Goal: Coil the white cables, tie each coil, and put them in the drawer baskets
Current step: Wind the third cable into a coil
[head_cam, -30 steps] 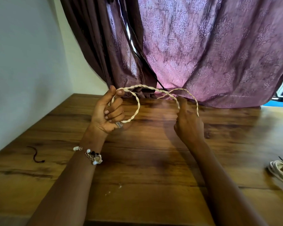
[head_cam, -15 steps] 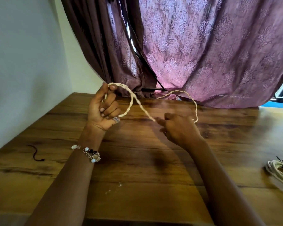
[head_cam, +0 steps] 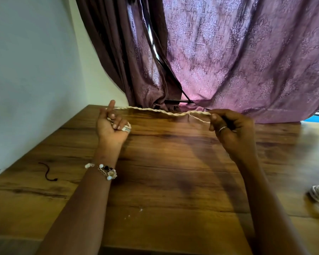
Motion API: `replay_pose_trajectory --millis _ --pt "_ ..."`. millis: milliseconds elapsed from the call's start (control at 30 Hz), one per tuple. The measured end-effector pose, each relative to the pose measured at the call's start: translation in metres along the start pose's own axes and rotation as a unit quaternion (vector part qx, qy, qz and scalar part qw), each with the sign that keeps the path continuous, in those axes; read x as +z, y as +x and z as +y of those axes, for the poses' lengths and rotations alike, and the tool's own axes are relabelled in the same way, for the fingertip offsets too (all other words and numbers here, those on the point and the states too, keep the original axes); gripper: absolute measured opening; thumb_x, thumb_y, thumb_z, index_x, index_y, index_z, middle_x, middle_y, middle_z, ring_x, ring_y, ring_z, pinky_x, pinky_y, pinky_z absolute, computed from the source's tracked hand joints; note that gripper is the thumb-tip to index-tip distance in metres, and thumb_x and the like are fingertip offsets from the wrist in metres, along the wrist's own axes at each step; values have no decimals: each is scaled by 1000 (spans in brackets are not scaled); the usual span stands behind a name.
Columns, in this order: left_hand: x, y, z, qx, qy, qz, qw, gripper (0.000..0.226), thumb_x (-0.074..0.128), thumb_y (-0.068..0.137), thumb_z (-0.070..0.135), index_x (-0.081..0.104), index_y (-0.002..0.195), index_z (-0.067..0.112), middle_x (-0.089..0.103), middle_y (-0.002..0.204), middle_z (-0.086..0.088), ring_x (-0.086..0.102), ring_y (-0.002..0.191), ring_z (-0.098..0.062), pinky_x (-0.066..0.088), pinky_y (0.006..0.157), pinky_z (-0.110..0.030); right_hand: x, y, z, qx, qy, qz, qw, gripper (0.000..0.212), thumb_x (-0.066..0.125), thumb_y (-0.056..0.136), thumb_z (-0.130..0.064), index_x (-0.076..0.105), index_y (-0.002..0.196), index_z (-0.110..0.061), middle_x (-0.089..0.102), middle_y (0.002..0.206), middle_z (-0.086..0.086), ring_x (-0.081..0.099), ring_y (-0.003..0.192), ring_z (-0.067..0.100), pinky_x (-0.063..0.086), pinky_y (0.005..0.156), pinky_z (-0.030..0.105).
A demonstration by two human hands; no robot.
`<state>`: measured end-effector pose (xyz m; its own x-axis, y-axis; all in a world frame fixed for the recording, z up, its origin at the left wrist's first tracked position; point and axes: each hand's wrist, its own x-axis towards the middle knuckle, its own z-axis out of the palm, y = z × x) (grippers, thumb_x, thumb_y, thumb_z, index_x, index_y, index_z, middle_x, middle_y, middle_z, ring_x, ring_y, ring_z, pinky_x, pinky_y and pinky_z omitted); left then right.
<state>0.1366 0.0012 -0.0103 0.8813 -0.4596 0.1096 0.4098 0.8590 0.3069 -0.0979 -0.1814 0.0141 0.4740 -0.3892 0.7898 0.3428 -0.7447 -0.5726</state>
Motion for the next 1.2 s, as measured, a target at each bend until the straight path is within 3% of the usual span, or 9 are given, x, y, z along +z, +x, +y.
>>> replay_pose_trajectory --millis 100,233,333,433,500,600,833,1000,1200 --pt "7 -7 -10 -29 7 -36 999 38 30 103 30 56 117 6 38 40 7 26 25 -7 20 28 -15 3 1 16 16 -299 68 952 24 46 81 -4 68 92 -5 67 73 14 64 66 32 50 59 33" --pt "10 -11 -9 -25 11 -130 991 43 26 104 31 54 116 1 37 38 6 29 23 -7 21 26 -14 8 -5 15 163 -604 -186 758 26 46 94 -10 65 111 -13 65 108 16 64 97 38 52 76 40" --pt "13 -13 -8 -24 3 -165 986 44 26 103 31 55 115 0 39 38 6 30 23 -6 21 25 -13 25 -6 -3 124 -589 -405 688 30 49 94 -30 61 118 -18 61 121 12 59 111 34 50 84 39" --pt "13 -9 -4 -18 43 -154 987 44 28 101 33 51 122 1 40 40 7 29 23 -5 23 26 -13 37 -9 -22 -33 -559 -496 664 32 51 91 -43 65 113 -24 64 117 7 60 108 29 48 80 34" --pt "11 -6 -2 -17 108 -127 986 47 30 101 36 47 129 2 44 44 8 29 25 -4 25 27 -13 40 -15 -27 -126 -496 -499 700 32 53 88 -51 68 109 -30 68 109 -2 62 101 20 41 70 26" --pt "13 -10 -10 -24 241 -87 966 49 48 92 38 52 129 6 57 54 5 38 33 -2 28 33 -14 44 -22 -25 -157 -276 -466 826 26 58 88 -48 73 85 -28 72 81 -8 64 74 8 34 52 20" --pt "28 -43 -41 -208 454 -214 840 37 41 97 28 64 107 0 69 64 -8 68 54 -19 56 45 -31 32 -13 -26 -10 106 -179 978 11 74 78 -11 67 70 -11 59 60 1 48 54 2 38 51 18" --pt "23 -53 -56 -302 461 -338 763 49 36 97 34 62 110 -6 52 47 -8 40 29 -9 39 37 -17 22 -1 7 -17 -67 75 995 35 63 87 -41 72 82 -8 61 61 17 53 53 33 42 47 42" --pt "27 -57 -68 -401 289 -368 787 40 39 91 45 51 92 7 40 39 3 25 25 1 29 31 -8 15 -5 22 59 -376 38 924 37 46 94 -51 68 105 -23 70 84 11 63 75 35 36 55 30"
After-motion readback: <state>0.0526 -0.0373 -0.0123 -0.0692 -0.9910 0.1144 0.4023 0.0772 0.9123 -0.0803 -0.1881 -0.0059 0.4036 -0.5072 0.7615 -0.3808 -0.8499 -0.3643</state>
